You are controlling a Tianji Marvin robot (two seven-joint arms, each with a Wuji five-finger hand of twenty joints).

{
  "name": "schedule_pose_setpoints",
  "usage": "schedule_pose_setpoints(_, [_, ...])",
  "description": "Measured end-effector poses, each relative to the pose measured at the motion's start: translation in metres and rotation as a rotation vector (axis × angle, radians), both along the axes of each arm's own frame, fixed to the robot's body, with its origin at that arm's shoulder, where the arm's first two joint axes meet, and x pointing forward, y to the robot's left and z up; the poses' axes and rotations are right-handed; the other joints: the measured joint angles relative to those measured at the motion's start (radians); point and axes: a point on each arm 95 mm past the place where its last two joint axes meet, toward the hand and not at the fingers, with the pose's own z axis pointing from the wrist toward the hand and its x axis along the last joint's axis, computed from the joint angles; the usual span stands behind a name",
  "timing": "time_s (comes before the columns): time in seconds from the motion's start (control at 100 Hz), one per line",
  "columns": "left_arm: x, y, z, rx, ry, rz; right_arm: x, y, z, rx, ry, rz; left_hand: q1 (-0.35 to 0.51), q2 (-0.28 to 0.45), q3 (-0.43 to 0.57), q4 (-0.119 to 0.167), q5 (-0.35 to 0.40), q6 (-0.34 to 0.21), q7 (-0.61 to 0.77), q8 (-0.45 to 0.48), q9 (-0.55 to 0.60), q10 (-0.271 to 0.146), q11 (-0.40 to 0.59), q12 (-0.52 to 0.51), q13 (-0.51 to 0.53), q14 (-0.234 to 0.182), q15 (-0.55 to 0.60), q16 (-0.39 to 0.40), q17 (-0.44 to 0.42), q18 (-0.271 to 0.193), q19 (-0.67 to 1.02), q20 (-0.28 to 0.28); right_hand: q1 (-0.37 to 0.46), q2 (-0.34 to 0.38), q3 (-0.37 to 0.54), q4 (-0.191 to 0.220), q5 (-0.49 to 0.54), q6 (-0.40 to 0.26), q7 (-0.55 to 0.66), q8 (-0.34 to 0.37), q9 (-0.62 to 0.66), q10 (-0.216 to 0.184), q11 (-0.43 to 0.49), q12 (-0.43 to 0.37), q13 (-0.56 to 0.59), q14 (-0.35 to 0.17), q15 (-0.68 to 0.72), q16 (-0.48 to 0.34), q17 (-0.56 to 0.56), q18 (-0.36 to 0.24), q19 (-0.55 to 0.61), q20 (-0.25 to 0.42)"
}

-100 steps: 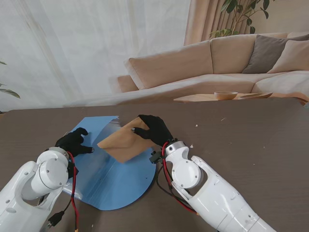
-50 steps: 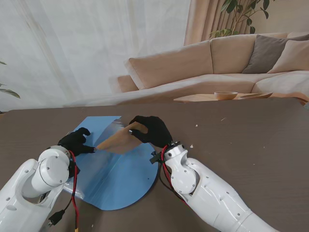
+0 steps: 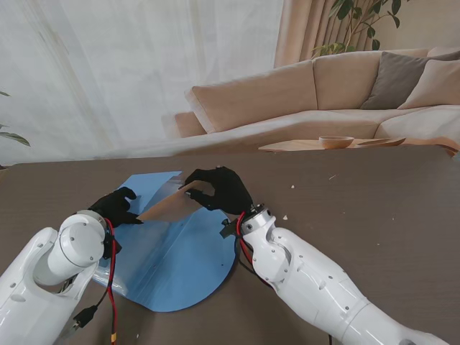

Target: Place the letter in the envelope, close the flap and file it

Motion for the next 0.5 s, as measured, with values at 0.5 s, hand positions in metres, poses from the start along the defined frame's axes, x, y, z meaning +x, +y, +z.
schedule_pose_setpoints(0.5, [-0.002,0.005,0.004,-0.045,-0.073,0.011,-0.002,0.016,0.018,-0.001,0.46,-0.128,0.034,0.016,-0.06,-0.008,0.041,0.016,-0.005,-0.016,0.004,0.01,0.001,0.022,0.008,0.004,0.014,0.013,0.0,0.001,0.018,-0.012,0.004,-0.053,0.154,0.006,0.038,0.181,0.027,-0.062,0.105,0.103,0.041,-0.008,0.158,0.016,0.052,-0.001,0.193,0.04,0.048,-0.004])
